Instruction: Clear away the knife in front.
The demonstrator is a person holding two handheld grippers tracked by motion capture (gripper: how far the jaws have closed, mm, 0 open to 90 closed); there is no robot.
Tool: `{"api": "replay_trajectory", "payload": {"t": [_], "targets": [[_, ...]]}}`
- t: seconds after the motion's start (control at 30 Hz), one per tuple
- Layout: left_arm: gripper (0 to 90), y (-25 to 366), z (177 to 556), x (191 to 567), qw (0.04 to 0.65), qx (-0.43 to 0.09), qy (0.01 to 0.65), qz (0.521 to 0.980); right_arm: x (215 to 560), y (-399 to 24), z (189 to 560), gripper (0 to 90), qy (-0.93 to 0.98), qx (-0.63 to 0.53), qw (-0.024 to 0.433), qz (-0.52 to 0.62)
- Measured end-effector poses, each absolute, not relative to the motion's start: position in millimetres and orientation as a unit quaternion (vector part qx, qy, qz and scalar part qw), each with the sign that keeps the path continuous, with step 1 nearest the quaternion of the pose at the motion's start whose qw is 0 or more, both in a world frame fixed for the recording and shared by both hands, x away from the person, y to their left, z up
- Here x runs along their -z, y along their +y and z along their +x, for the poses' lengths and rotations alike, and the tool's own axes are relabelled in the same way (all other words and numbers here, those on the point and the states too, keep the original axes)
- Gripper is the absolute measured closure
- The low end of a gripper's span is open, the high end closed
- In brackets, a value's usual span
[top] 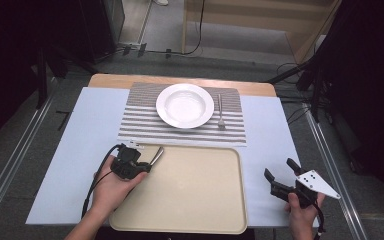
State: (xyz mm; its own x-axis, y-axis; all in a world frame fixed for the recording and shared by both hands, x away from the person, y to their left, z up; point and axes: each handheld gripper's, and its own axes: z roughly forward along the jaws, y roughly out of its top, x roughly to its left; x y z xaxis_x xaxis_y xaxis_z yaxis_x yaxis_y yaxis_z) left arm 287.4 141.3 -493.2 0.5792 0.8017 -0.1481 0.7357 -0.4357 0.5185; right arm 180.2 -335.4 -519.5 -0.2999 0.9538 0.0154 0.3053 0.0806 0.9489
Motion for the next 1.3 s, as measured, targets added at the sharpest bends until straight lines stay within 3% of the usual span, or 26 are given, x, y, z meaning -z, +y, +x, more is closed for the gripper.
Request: {"api": "replay_trajectory", "payload": {"t": [0.17, 0.27, 0.37, 0.4, 0.53, 0.73, 1.3], "targets": [[77.7, 141, 284, 497, 0.285, -0.067, 0.454, 0.842, 520, -335, 180, 13.1, 0.652, -0.475, 0.342, 0.482], [64.2, 142, 286, 495, 0.298, -0.085, 0.449, 0.838, 520, -336, 180, 13.1, 0.652, -0.474, 0.342, 0.483], [61.3, 142, 282, 487, 0.365, -0.119, 0.43, 0.817, 520, -336, 180, 13.1, 0.652, -0.475, 0.343, 0.483], [63.0, 140, 281, 486, 0.379, -0.116, 0.419, 0.817, 520, -336, 180, 13.2, 0.652, -0.474, 0.343, 0.482], [88.7, 126, 284, 492, 0.361, -0.096, 0.402, 0.836, 520, -336, 180, 13.1, 0.652, -0.473, 0.343, 0.483], [89.0, 123, 294, 507, 0.335, -0.078, 0.412, 0.844, 520, -337, 179, 13.1, 0.652, -0.473, 0.343, 0.483], [89.1, 165, 295, 509, 0.349, -0.096, 0.462, 0.81, 521, -336, 181, 13.1, 0.654, -0.472, 0.341, 0.483]]}}
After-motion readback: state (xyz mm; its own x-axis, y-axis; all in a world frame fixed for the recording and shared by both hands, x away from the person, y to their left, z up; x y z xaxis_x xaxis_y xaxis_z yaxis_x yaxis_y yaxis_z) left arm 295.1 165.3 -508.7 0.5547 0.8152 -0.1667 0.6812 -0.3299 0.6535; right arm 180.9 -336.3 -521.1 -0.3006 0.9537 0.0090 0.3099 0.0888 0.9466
